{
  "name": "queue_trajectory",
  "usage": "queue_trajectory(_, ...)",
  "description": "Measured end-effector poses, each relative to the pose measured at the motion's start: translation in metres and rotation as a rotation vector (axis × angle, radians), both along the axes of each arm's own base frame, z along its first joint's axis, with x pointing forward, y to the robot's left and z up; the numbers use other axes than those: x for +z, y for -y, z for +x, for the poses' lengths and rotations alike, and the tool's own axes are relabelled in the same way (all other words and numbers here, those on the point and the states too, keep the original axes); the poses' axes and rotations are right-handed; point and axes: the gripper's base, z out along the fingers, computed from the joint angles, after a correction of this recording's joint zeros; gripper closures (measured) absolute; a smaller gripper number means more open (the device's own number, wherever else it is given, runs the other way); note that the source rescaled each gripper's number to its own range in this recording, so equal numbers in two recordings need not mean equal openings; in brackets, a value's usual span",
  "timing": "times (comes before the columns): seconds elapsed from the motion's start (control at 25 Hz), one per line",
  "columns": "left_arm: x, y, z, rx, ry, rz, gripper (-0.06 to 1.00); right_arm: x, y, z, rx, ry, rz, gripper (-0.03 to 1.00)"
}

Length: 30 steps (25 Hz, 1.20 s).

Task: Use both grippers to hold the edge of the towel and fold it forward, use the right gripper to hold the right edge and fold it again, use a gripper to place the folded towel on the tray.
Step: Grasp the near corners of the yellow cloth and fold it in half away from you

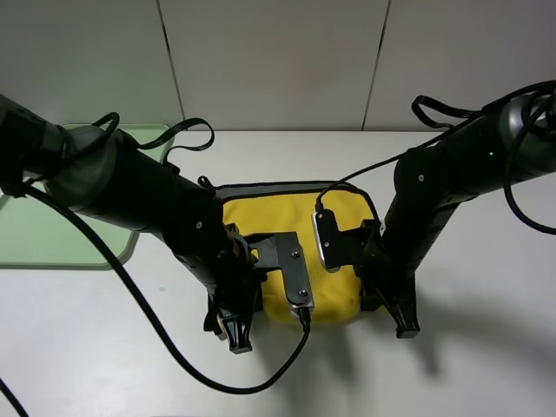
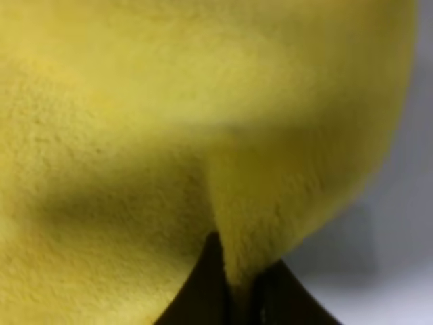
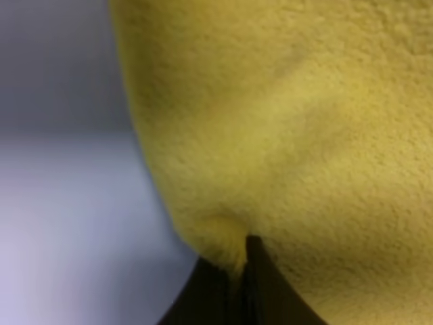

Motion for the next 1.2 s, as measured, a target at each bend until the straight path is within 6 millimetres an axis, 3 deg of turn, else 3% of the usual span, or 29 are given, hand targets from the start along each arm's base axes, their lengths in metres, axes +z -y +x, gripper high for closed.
queue_trajectory(0.56,0.033,-0.009,-0.008,-0.047,-0.004,0.021,0.94,0.040,0.005,-0.011,-0.047,0.004,0.024,0.97)
queue_trajectory(1.2,0.061,-0.016,-0.011,-0.006,0.016,0.014,0.94,0.068,0.008,-0.016,-0.132,0.048,0.060,0.97)
